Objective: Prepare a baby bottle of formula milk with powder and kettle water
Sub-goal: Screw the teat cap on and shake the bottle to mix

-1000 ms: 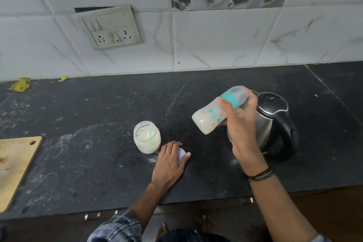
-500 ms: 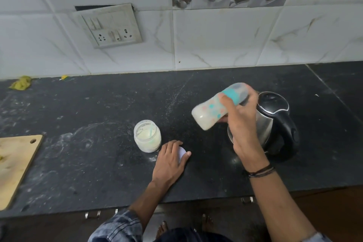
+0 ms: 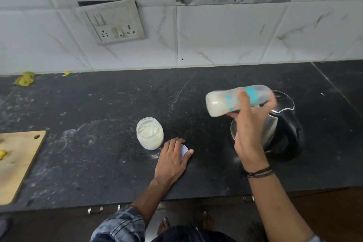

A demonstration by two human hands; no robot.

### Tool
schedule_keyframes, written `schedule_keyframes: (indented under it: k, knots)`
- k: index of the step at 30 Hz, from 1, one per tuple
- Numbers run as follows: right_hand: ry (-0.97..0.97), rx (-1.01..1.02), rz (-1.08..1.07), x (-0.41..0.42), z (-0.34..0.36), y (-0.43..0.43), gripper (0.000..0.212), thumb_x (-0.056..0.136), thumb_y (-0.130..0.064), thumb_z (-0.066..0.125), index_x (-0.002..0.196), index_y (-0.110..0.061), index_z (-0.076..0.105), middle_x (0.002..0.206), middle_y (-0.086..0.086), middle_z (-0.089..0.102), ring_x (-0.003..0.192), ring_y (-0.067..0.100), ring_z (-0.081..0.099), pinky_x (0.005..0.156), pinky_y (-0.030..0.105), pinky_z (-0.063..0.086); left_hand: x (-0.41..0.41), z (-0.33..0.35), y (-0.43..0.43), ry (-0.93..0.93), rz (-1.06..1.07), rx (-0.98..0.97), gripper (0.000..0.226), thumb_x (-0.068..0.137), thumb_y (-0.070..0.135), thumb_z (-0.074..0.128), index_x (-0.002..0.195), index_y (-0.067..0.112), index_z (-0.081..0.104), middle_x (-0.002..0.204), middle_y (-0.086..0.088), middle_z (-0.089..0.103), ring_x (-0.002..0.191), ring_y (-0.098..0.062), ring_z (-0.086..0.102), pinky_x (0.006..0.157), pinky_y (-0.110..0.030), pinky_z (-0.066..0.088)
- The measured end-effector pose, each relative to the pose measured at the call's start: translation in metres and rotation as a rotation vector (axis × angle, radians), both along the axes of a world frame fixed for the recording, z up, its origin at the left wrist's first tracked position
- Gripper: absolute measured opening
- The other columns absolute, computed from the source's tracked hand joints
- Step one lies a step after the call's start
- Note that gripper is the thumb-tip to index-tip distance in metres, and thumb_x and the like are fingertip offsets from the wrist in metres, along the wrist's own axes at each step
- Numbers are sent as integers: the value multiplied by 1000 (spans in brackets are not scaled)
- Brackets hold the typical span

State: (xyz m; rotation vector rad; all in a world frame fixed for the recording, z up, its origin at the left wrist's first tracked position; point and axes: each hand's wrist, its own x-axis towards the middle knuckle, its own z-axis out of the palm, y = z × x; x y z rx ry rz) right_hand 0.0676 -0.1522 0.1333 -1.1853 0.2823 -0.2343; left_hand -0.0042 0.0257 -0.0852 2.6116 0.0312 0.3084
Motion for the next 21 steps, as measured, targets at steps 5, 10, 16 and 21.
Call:
schedule_keyframes:
  k: [5, 10, 16, 21]
  knots:
    - [-15, -38, 43, 1, 7, -6, 52, 95, -12, 70, 134, -26, 40, 110, -7, 63, 91, 6, 73, 64, 32, 59, 0, 0, 0, -8, -2, 2, 51, 104, 61, 40, 131, 20, 56, 133, 5, 56, 123, -15, 48, 109, -29, 37]
    - [-7, -117, 142, -1, 4, -1, 60, 92, -12, 74, 139, -25, 38, 115, -3, 63, 99, 16, 72, 64, 34, 61, 1, -2, 1, -11, -3, 6, 50, 104, 61, 40, 130, 21, 57, 132, 6, 56, 122, -14, 48, 107, -28, 37]
    - [-49, 68, -67, 0, 7, -3, 61, 95, -16, 72, 142, -23, 34, 128, 3, 59, 105, 15, 71, 68, 35, 61, 1, 0, -1, -10, -3, 10, 51, 104, 61, 38, 129, 20, 57, 131, 5, 55, 120, -15, 49, 106, -28, 38]
    - [-19, -85, 76, -1, 4, -7, 56, 93, -13, 73, 137, -27, 39, 120, 0, 63, 96, 11, 73, 66, 33, 61, 0, 0, 0, 3, -3, -5, 53, 104, 62, 38, 130, 20, 57, 133, 5, 55, 122, -15, 49, 107, -30, 39]
